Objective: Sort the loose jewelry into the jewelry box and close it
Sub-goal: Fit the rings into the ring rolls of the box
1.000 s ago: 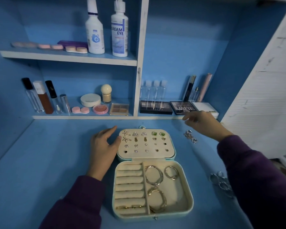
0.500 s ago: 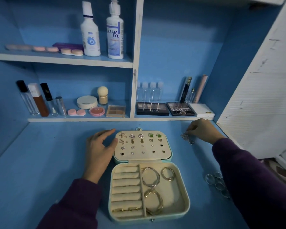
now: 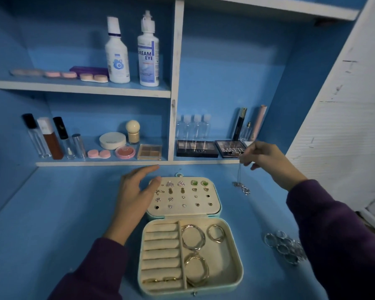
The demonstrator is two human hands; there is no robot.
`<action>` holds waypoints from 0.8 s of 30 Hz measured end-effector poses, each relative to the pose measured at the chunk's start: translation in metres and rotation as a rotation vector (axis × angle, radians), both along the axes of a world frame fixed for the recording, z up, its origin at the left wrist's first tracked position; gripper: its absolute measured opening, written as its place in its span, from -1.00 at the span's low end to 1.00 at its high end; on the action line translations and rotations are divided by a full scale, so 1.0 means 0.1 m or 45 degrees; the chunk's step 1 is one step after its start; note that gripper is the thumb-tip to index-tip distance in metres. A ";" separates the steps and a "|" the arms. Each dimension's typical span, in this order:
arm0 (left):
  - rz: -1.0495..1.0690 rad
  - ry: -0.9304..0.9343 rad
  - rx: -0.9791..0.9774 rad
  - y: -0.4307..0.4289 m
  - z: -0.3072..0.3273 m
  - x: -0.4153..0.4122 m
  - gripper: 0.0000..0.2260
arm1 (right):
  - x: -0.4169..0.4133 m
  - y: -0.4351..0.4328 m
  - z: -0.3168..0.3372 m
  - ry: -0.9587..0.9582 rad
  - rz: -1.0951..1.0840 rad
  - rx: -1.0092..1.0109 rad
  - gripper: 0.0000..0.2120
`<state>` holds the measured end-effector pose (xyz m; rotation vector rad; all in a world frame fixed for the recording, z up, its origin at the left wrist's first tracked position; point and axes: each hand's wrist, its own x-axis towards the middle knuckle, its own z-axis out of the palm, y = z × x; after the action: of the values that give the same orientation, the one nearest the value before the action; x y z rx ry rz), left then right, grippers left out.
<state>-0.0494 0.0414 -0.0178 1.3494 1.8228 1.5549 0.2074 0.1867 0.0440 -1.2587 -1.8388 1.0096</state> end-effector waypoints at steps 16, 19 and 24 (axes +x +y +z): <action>-0.614 0.127 -0.030 0.35 0.75 0.87 -0.81 | -0.36 -0.57 0.91 0.494 0.178 0.143 -0.94; -0.654 0.128 -0.133 0.31 0.61 0.87 -0.86 | -0.35 -0.59 0.95 0.602 0.158 0.141 -0.94; -0.635 0.115 -0.250 0.29 0.42 0.83 -0.85 | -0.31 -0.58 0.94 0.738 0.134 0.161 -0.93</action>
<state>0.0333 0.0703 0.0242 1.6376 1.4833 1.0453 0.1761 0.1283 0.1379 -0.6978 -1.4919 1.1476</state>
